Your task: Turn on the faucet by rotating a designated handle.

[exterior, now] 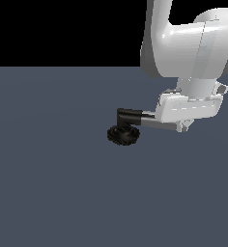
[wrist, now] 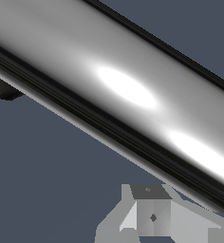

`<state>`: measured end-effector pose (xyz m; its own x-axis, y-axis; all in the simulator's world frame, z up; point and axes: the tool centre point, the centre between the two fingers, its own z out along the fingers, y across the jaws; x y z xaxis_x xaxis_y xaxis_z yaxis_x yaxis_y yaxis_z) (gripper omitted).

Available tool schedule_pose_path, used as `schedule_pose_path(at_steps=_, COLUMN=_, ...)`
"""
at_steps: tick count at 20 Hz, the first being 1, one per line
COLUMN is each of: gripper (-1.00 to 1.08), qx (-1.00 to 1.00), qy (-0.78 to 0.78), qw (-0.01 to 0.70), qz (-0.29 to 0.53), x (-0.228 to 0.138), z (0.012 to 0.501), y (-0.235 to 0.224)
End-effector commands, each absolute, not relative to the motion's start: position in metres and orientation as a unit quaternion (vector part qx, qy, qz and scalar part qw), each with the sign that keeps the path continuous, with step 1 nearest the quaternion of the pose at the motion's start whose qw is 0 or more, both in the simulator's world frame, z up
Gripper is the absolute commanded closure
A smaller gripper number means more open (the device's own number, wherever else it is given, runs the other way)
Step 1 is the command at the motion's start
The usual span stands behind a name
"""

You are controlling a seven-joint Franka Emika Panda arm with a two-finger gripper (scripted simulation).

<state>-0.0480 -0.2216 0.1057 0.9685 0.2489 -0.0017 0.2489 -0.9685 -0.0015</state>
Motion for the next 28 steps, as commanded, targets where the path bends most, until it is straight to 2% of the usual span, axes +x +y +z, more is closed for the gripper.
schedule_pose_path(at_steps=1, gripper=1.08, qx=-0.991, qy=-0.134, qw=0.001, qz=-0.001, x=-0.035, z=0.104, y=-0.217)
schedule_pose_path(at_steps=28, gripper=1.08, qx=-0.991, qy=-0.133, qw=0.000, qz=0.000, x=0.036, z=0.103, y=-0.254)
